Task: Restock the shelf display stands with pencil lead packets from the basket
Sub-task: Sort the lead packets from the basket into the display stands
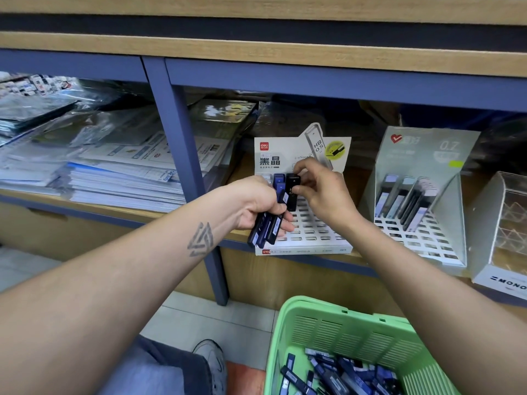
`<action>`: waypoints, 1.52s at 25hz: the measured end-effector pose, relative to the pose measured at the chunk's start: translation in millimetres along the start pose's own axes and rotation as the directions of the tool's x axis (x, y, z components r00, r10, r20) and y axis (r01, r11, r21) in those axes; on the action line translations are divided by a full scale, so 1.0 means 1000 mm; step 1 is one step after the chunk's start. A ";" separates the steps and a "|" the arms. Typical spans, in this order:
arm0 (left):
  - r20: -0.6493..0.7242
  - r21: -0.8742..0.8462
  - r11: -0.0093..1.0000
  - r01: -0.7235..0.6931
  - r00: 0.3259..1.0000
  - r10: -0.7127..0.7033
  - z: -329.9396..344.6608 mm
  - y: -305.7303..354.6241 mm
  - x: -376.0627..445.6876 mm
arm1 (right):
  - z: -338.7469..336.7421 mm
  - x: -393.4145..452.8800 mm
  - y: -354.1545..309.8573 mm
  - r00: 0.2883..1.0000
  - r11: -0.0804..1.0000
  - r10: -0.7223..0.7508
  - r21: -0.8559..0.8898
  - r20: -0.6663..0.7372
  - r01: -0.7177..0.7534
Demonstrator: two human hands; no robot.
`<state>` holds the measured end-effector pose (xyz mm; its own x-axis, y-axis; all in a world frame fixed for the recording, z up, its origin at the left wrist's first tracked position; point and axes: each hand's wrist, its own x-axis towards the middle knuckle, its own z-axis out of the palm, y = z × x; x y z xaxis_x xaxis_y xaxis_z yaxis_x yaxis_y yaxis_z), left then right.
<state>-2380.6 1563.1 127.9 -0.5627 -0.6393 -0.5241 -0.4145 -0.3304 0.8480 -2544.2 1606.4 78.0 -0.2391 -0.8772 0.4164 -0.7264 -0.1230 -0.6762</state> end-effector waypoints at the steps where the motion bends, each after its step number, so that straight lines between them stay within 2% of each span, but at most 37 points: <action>1: -0.022 0.013 0.999 -0.045 0.999 0.046 0.000 0.000 0.001 | 0.002 -0.002 0.002 1.000 1.000 -0.006 -0.027 0.022 0.007; 3: -0.045 -0.001 0.994 -0.114 0.993 0.114 -0.001 0.001 0.003 | 0.005 -0.007 0.006 1.000 0.998 -0.009 -0.063 0.025 0.011; 7: -0.035 -0.035 0.987 -0.156 0.987 0.155 -0.004 0.000 0.003 | -0.001 -0.008 0.008 0.988 0.974 -0.124 -0.200 -0.088 0.104; 9: -0.042 -0.034 0.985 -0.170 0.985 0.169 -0.003 -0.001 0.003 | -0.008 -0.007 -0.004 0.996 0.999 0.011 -0.051 -0.091 -0.015; 11: -0.046 -0.045 0.980 -0.193 0.981 0.191 0.000 -0.001 0.003 | -0.013 -0.006 -0.017 0.980 0.953 0.198 0.227 0.030 -0.199; 13: -0.033 -0.062 0.973 -0.222 0.975 0.220 0.005 -0.001 0.002 | -0.014 -0.007 -0.025 0.956 0.890 0.246 0.355 0.158 -0.288; 18: -0.021 -0.103 0.968 -0.227 0.974 0.226 0.010 -0.003 0.001 | -0.021 -0.005 -0.022 0.917 0.743 0.322 0.538 0.234 -0.398; 23: -0.107 0.178 0.969 -0.169 0.976 0.190 0.000 -0.004 0.006 | -0.034 -0.006 -0.009 0.934 0.831 0.323 0.427 0.150 -0.356; 26: -0.121 0.289 0.948 -0.133 0.977 0.174 0.001 -0.006 0.004 | -0.034 -0.005 -0.009 0.962 0.866 0.268 0.424 0.054 -0.265; 28: -0.127 0.347 0.929 -0.131 0.975 0.185 0.000 -0.007 0.005 | -0.032 -0.003 -0.008 0.979 0.931 0.204 0.311 -0.018 -0.189; 32: -0.129 0.367 0.917 -0.153 0.968 0.214 -0.002 -0.006 0.009 | -0.023 -0.003 -0.011 0.992 0.990 0.098 0.109 -0.082 -0.089; 38: -0.094 0.347 0.928 -0.134 0.980 0.176 0.000 -0.009 0.004 | -0.013 -0.006 -0.011 0.997 1.000 -0.010 -0.024 -0.074 0.008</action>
<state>-2379.3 1563.1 118.1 -0.5571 -0.7500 -0.3565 -0.5574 0.0195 0.8300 -2543.0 1619.2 90.4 -0.2793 -0.8390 0.4670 -0.7435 -0.1188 -0.6581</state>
